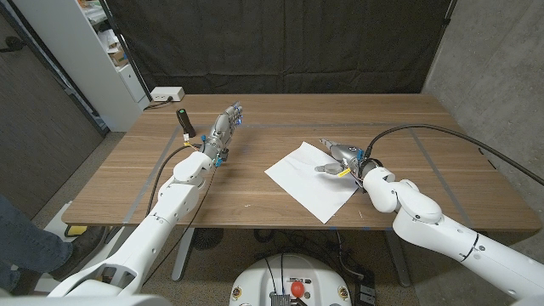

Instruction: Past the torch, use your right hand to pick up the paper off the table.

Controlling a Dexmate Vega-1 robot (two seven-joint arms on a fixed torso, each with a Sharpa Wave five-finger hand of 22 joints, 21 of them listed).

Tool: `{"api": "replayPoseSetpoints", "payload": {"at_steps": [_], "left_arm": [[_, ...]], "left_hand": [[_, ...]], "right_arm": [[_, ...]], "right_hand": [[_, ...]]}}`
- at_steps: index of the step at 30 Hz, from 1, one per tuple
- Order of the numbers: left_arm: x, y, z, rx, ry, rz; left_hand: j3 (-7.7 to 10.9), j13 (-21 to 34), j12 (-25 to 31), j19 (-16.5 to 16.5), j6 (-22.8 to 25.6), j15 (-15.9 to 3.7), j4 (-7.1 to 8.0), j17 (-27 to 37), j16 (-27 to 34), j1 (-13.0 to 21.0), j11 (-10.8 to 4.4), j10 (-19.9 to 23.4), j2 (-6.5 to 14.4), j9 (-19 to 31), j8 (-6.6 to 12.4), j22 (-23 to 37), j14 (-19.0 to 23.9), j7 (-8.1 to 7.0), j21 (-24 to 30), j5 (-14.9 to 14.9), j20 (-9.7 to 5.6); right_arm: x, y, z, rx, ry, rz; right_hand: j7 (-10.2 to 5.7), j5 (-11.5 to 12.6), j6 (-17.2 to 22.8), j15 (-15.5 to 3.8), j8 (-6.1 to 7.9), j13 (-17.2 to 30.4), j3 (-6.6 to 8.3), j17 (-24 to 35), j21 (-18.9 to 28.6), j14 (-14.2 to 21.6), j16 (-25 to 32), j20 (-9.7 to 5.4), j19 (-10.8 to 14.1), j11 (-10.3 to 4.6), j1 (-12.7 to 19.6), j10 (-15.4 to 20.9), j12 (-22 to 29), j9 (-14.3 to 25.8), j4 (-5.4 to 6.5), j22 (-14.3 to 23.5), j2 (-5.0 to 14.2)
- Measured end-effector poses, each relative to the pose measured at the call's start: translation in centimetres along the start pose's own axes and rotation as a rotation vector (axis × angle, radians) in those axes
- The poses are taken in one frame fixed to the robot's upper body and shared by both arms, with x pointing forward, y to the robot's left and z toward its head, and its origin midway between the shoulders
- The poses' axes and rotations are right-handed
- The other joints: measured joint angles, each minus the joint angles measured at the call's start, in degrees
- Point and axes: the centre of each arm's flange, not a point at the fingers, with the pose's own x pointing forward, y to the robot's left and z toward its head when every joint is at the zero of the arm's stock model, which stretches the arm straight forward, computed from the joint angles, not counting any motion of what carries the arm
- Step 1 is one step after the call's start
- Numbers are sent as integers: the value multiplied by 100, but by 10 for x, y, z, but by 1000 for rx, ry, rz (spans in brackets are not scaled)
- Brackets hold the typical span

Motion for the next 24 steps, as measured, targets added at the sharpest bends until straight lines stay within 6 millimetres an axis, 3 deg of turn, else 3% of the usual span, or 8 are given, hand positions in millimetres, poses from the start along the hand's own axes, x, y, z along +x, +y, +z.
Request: {"api": "replayPoseSetpoints", "payload": {"at_steps": [16,24], "left_arm": [[0,2,-1,2,4,4],[-1,4,-3,0,6,5]], "left_hand": [[-13,0,0,-31,-1,0,-13,0,0,0,0,0,0,-1,0,0,0,0,-44,0,30],[-12,0,0,-31,-1,0,-13,0,0,0,-31,31,0,-1,0,0,0,0,-44,0,30]], "right_arm": [[5,6,-4,24,19,27],[9,8,-5,29,29,37]], "right_hand": [[32,42,-32,-74,0,15,26,28,44,174,50,12,255,-19,22,142,38,0,24,0,22],[32,66,-32,-114,0,27,15,54,89,214,69,11,418,-187,75,309,89,0,34,-1,30]]}}
